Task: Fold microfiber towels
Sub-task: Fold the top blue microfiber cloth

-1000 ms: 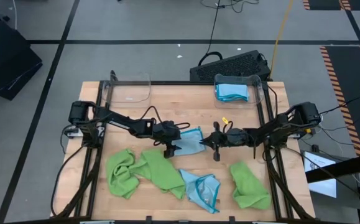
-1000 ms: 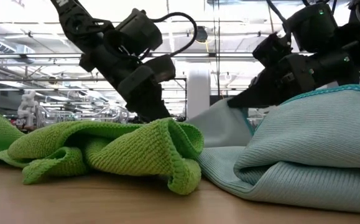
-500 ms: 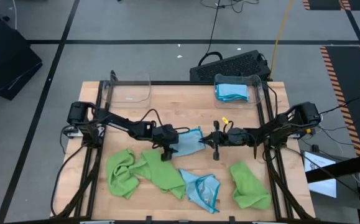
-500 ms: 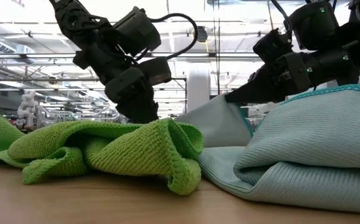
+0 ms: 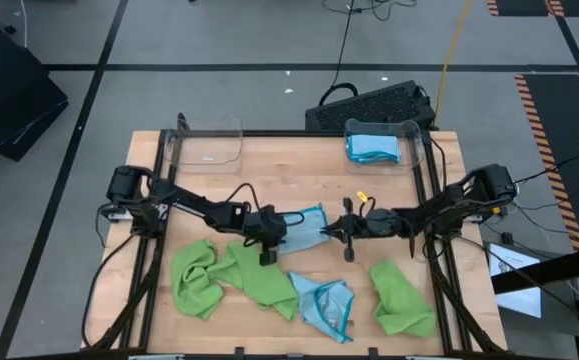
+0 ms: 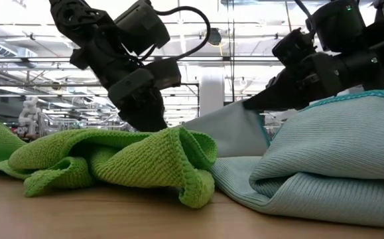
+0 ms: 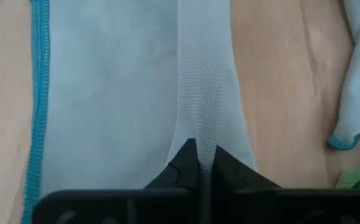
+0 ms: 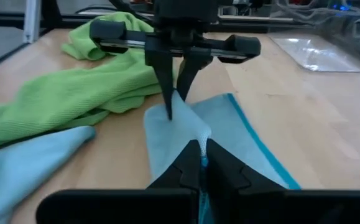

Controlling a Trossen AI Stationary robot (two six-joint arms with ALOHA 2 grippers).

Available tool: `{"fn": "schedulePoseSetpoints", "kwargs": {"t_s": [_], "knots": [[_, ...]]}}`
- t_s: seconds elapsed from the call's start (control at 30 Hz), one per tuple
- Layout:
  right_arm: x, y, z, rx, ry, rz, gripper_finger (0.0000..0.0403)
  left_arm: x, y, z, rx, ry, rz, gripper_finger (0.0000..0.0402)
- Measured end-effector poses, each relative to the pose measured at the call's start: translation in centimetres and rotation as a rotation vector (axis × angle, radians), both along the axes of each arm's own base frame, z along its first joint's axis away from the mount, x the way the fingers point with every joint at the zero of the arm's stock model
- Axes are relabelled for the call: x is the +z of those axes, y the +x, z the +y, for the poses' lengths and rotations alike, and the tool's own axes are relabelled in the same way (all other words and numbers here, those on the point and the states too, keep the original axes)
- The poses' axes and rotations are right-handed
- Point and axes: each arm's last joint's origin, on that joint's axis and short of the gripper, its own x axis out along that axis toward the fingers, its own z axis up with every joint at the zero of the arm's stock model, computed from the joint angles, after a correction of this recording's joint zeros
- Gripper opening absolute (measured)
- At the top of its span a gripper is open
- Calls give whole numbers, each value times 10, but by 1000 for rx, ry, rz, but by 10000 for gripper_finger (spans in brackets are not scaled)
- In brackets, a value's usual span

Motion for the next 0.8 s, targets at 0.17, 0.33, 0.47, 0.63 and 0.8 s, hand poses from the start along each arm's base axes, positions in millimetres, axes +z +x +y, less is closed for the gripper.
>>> {"fn": "schedulePoseSetpoints", "kwargs": {"t_s": [0.17,0.33,0.47,0.63,0.8], "knots": [[0,-1,5,-9,70,-1,4,3,-2,-9,48,2,-3,22],[0,-1,10,-26,131,-3,4,9,-4,-21,42,1,-28,27],[1,0,13,-22,155,-6,4,15,-1,-31,61,16,-98,28],[0,0,14,-22,152,11,4,14,-2,-39,38,38,-112,44],[-3,-1,13,-30,157,39,4,14,-2,-43,86,98,-128,34]]}}
